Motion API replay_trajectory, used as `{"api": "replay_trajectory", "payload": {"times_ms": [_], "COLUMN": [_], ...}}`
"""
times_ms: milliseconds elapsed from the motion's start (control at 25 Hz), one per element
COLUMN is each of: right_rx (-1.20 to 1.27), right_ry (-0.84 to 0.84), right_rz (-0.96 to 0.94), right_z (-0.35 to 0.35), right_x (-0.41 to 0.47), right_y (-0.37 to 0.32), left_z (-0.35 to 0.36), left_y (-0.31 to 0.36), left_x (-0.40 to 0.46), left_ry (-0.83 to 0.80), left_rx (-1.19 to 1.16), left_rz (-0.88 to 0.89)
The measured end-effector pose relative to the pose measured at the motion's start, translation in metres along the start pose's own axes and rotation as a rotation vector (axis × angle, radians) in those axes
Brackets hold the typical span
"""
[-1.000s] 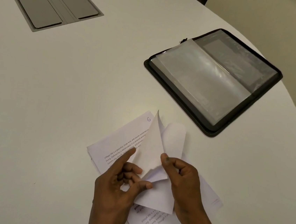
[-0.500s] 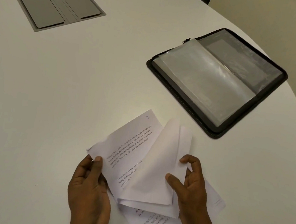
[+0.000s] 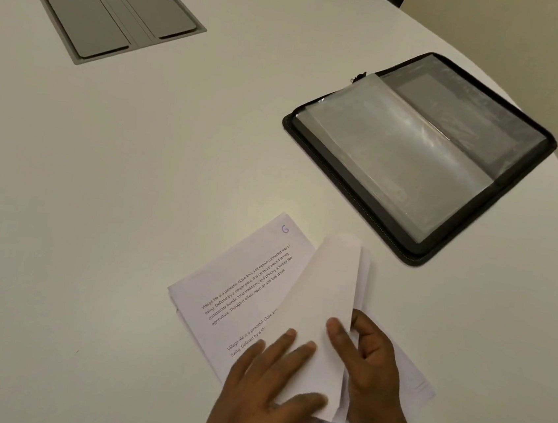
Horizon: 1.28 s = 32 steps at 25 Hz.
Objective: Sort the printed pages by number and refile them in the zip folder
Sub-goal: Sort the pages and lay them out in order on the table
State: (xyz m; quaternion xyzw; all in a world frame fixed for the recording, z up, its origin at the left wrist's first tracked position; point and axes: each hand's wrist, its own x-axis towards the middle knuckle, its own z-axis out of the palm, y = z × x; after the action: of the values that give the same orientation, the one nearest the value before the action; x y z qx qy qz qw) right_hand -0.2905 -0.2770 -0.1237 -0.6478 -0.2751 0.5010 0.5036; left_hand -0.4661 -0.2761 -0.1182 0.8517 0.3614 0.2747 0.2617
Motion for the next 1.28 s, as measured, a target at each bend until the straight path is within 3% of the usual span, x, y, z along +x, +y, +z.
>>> {"api": "replay_trajectory", "payload": {"times_ms": [80,120,200,240,360,520,640,800,1000,1080,1200,1280], "right_rx": [-0.05,-0.07,-0.097,-0.09,-0.105,-0.169,-0.142,-0.104,0.155,0.126,-0.052,-0.03], "right_ry": [0.026,0.045,0.047,0.037,0.016,0.0,0.002,0.018,-0.076,-0.083,0.049,0.07], "right_rz": [-0.037,-0.051,-0.061,-0.072,-0.159,-0.173,-0.12,-0.08,0.139,0.103,-0.039,-0.078], "right_z": [0.001,0.001,0.0,0.001,0.002,0.003,0.003,0.006,-0.005,-0.005,-0.001,0.003], "right_x": [0.001,0.002,0.003,0.003,0.002,-0.001,-0.002,-0.002,0.0,0.001,0.004,0.005], "right_y": [-0.002,-0.001,0.0,0.001,-0.001,0.001,0.003,-0.002,0.003,0.003,0.001,0.001], "left_z": [-0.015,-0.019,-0.026,-0.029,-0.029,-0.022,-0.026,-0.026,-0.003,0.002,-0.013,-0.017], "left_y": [0.007,0.006,-0.009,-0.021,-0.05,-0.049,-0.03,0.02,0.031,0.023,0.021,0.003], "left_x": [0.007,0.005,0.0,-0.001,-0.006,-0.005,0.005,0.015,0.006,-0.005,-0.009,-0.008], "left_ry": [0.007,0.148,0.431,0.439,0.183,0.147,0.333,0.471,0.366,0.288,0.295,0.442], "left_rx": [-0.169,-0.21,-0.004,0.132,0.363,0.374,0.194,-0.024,0.006,-0.015,-0.19,-0.122], "left_rz": [-0.19,-0.287,-0.48,-0.588,-0.747,-0.754,-0.697,-0.422,-0.121,-0.083,-0.232,-0.443]}}
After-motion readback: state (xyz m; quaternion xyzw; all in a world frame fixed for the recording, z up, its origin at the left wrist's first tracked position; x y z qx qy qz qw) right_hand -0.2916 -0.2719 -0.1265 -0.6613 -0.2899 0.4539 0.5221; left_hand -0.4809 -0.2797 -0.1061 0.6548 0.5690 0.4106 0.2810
